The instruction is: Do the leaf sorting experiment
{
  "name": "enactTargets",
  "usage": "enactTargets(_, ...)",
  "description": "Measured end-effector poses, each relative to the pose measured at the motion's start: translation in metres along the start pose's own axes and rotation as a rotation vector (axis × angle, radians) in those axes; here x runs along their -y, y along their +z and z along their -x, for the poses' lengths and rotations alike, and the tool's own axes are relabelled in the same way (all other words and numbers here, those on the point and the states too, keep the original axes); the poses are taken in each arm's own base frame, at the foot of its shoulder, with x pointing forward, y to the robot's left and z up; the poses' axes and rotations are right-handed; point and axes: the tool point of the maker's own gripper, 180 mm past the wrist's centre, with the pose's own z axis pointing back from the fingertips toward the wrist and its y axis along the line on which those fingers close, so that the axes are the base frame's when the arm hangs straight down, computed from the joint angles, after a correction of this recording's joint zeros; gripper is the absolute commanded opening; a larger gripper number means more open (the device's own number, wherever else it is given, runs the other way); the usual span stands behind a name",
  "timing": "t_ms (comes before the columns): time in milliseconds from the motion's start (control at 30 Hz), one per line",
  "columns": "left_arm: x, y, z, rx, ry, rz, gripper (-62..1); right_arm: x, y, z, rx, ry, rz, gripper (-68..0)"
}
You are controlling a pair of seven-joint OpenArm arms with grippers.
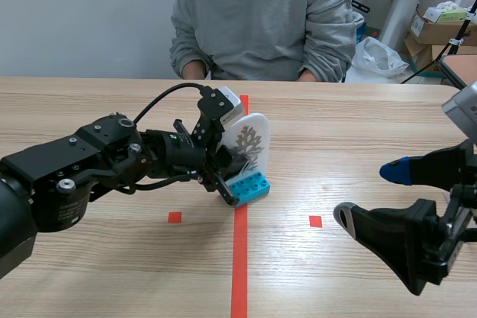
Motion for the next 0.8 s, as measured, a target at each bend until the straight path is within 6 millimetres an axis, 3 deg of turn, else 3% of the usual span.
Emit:
enactTargets(67,0.000,0.000,0.000,-0.010,0.001,0.000,-56.6,0.000,0.000,0.000,0.000,0.000,0.000,-4.1)
enactTargets(400,-0.003,0.008,-0.008,-0.025,0.043,0.027,-56.5,0.000,0.000,0.000,0.000,0.000,0.000,-4.1)
enactTargets(600,-0.049,0.037,-0.020,0.049,0.172,-0.102,-56.5,0.000,0.000,0.000,0.000,0.000,0.000,-4.1)
enactTargets(800,-0.097,0.092,0.000,0.058,0.224,-0.274,-56.5,0.000,0.000,0.000,0.000,0.000,0.000,-4.1)
